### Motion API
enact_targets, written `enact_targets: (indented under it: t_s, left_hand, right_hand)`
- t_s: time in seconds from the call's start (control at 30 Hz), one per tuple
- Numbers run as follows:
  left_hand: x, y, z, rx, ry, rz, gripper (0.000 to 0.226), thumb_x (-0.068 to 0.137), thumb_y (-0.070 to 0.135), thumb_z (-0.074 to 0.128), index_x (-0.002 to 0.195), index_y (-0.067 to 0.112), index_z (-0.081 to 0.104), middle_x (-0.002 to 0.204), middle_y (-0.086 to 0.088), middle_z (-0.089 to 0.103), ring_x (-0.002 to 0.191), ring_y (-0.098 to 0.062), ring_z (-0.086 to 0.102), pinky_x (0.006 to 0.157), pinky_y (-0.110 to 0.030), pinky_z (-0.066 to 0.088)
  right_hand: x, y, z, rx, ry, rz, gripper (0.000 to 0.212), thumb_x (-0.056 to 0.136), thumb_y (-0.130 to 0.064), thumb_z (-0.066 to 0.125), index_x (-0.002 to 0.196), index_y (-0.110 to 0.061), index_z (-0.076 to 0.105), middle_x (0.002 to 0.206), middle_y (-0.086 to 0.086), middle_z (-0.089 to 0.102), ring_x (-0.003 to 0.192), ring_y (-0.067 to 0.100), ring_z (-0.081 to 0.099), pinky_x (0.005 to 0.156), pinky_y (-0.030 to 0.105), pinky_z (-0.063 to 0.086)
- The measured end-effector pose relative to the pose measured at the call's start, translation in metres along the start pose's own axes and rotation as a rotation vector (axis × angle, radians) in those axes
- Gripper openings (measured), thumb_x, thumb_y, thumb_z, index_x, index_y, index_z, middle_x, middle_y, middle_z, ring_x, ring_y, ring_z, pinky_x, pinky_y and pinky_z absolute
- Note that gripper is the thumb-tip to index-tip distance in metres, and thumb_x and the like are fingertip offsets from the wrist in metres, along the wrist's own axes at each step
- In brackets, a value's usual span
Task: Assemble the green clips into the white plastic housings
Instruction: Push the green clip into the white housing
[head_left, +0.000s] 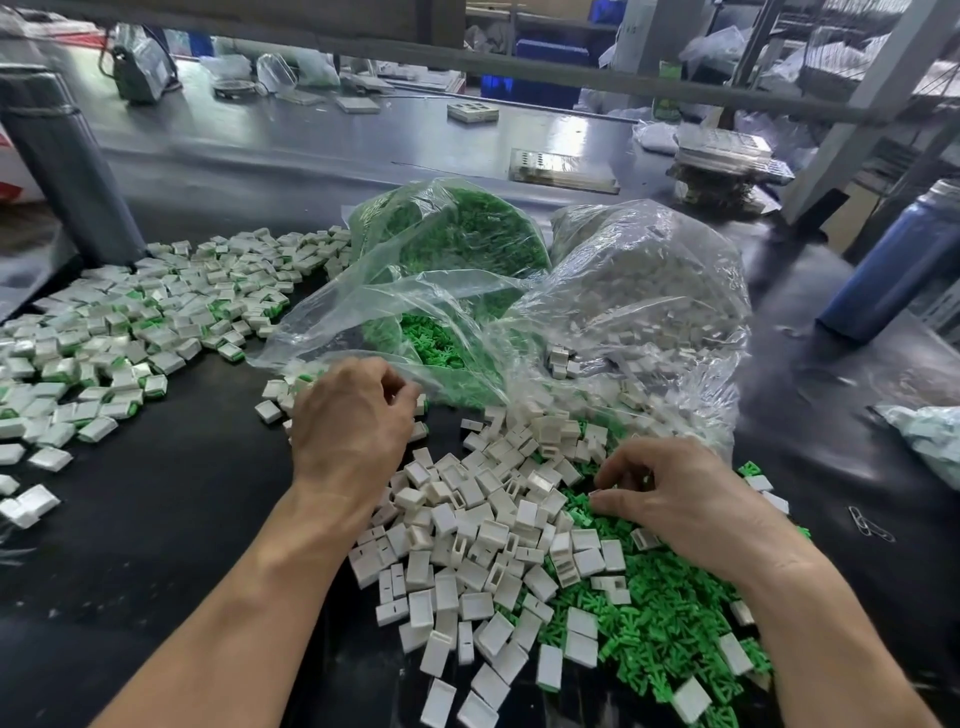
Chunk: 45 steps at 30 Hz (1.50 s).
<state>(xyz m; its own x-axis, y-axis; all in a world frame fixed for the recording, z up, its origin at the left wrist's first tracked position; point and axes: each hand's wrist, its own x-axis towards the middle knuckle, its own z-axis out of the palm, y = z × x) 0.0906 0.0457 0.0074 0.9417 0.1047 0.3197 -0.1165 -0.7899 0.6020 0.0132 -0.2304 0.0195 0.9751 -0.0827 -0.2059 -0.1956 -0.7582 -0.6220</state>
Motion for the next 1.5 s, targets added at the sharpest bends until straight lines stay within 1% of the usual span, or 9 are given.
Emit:
enact_targets:
  t_s: [0.17, 0.27, 0.4, 0.53, 0.7, 0.9, 1.13, 1.33, 1.5]
  left_hand:
    - [-0.009, 0.006, 0.002, -0.174, -0.216, 0.077, 0.008, 0.095, 0.034, 0.073, 0.089, 0.031, 0.067, 0.083, 0.018, 0.066, 0.073, 0.004, 0.064, 0.066, -0.012, 0.054]
    - [-0.012, 0.009, 0.004, -0.221, -0.411, 0.125, 0.009, 0.094, 0.036, 0.072, 0.089, 0.037, 0.066, 0.085, 0.019, 0.066, 0.075, 0.008, 0.066, 0.067, -0.011, 0.055]
    - [-0.011, 0.009, 0.000, -0.279, -0.591, 0.137, 0.011, 0.092, 0.033, 0.075, 0.088, 0.041, 0.069, 0.090, 0.022, 0.068, 0.085, 0.016, 0.063, 0.064, -0.003, 0.049]
    - [-0.007, 0.005, -0.009, -0.337, -0.716, 0.127, 0.018, 0.091, 0.027, 0.076, 0.092, 0.045, 0.072, 0.099, 0.026, 0.067, 0.093, 0.011, 0.063, 0.076, -0.013, 0.055]
    - [-0.006, 0.008, -0.014, -0.257, -0.809, 0.133, 0.018, 0.085, 0.038, 0.080, 0.098, 0.048, 0.073, 0.107, 0.019, 0.060, 0.098, -0.001, 0.062, 0.085, -0.019, 0.053]
    - [-0.009, 0.011, -0.013, -0.232, -0.820, 0.150, 0.013, 0.087, 0.043, 0.077, 0.098, 0.047, 0.073, 0.107, 0.024, 0.060, 0.097, 0.000, 0.062, 0.092, -0.023, 0.052]
    - [-0.010, 0.013, -0.013, -0.229, -0.809, 0.149, 0.013, 0.088, 0.041, 0.078, 0.096, 0.043, 0.068, 0.101, 0.019, 0.066, 0.088, 0.004, 0.065, 0.079, -0.019, 0.056]
    - [-0.011, 0.014, -0.012, -0.216, -0.791, 0.153, 0.017, 0.087, 0.038, 0.079, 0.093, 0.040, 0.063, 0.097, 0.016, 0.065, 0.083, 0.001, 0.063, 0.074, -0.019, 0.054]
    - [-0.010, 0.014, -0.013, -0.289, -0.776, 0.135, 0.015, 0.088, 0.033, 0.079, 0.092, 0.035, 0.065, 0.093, 0.008, 0.069, 0.081, -0.009, 0.067, 0.076, -0.028, 0.062]
  right_hand:
    - [0.000, 0.001, 0.000, 0.033, -0.010, -0.015, 0.015, 0.084, -0.039, 0.085, 0.080, -0.043, 0.071, 0.079, -0.011, 0.071, 0.061, 0.005, 0.067, 0.052, 0.016, 0.052]
    - [-0.001, 0.000, 0.000, 0.076, -0.045, -0.042, 0.017, 0.087, -0.037, 0.082, 0.082, -0.046, 0.069, 0.080, -0.024, 0.070, 0.056, -0.001, 0.064, 0.049, 0.012, 0.047]
    - [0.000, -0.001, -0.001, 0.097, -0.033, -0.065, 0.013, 0.089, -0.040, 0.080, 0.086, -0.045, 0.069, 0.083, -0.024, 0.072, 0.060, 0.004, 0.067, 0.053, 0.016, 0.052]
    - [-0.002, -0.001, -0.002, 0.107, -0.062, -0.066, 0.013, 0.085, -0.042, 0.082, 0.087, -0.045, 0.070, 0.084, -0.023, 0.072, 0.065, 0.003, 0.068, 0.055, 0.016, 0.053]
    - [0.000, 0.000, -0.001, 0.043, -0.045, -0.045, 0.017, 0.084, -0.036, 0.085, 0.081, -0.044, 0.071, 0.079, -0.013, 0.071, 0.062, 0.000, 0.064, 0.054, 0.015, 0.051]
    - [-0.001, 0.001, -0.002, 0.040, -0.048, -0.039, 0.018, 0.087, -0.036, 0.082, 0.083, -0.047, 0.068, 0.083, -0.018, 0.071, 0.060, -0.003, 0.062, 0.051, 0.013, 0.046]
    - [-0.002, -0.006, 0.001, -0.015, 0.020, -0.026, 0.013, 0.083, -0.053, 0.082, 0.083, -0.043, 0.072, 0.082, -0.012, 0.067, 0.071, 0.005, 0.063, 0.062, 0.024, 0.054]
    - [-0.003, -0.015, 0.013, -0.059, 0.006, -0.004, 0.013, 0.086, -0.045, 0.079, 0.081, -0.036, 0.071, 0.095, -0.015, 0.064, 0.086, 0.005, 0.062, 0.079, 0.027, 0.055]
    - [-0.002, -0.015, 0.013, -0.111, 0.021, -0.020, 0.013, 0.094, -0.040, 0.073, 0.083, -0.035, 0.070, 0.094, -0.015, 0.064, 0.082, 0.005, 0.062, 0.070, 0.020, 0.049]
